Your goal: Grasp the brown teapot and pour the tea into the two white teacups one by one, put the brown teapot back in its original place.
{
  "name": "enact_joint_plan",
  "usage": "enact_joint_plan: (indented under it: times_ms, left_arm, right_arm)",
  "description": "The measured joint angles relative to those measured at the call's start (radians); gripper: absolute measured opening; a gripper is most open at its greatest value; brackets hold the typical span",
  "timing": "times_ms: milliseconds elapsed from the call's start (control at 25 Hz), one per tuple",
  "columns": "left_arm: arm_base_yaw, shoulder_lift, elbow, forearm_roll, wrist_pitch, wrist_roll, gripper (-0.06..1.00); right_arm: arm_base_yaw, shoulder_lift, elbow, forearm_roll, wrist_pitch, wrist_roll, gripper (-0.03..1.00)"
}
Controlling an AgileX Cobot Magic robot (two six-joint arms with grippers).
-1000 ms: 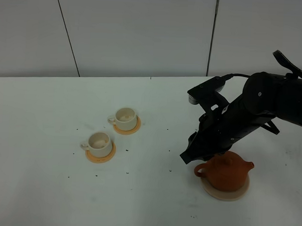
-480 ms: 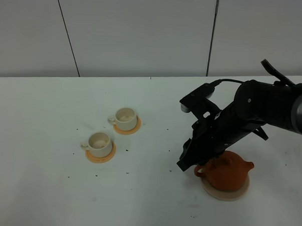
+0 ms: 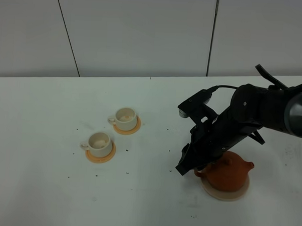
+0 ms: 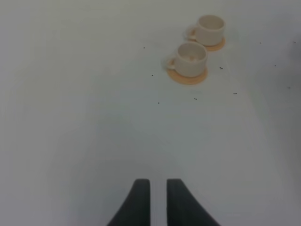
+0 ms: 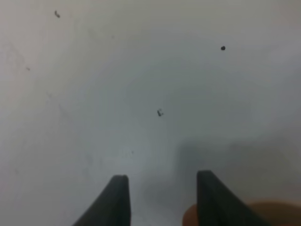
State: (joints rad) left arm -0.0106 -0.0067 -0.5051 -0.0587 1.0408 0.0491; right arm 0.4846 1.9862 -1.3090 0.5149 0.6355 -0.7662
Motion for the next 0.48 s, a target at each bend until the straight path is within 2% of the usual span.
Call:
enact_joint_plan:
  times_ms: [480]
  left_arm:
    - [0.0, 0.0, 0.0, 0.0, 0.0, 0.0, 0.16]
  right_arm:
    - [0.001, 0.03, 0.0, 0.009, -0.001, 0.0, 0.33]
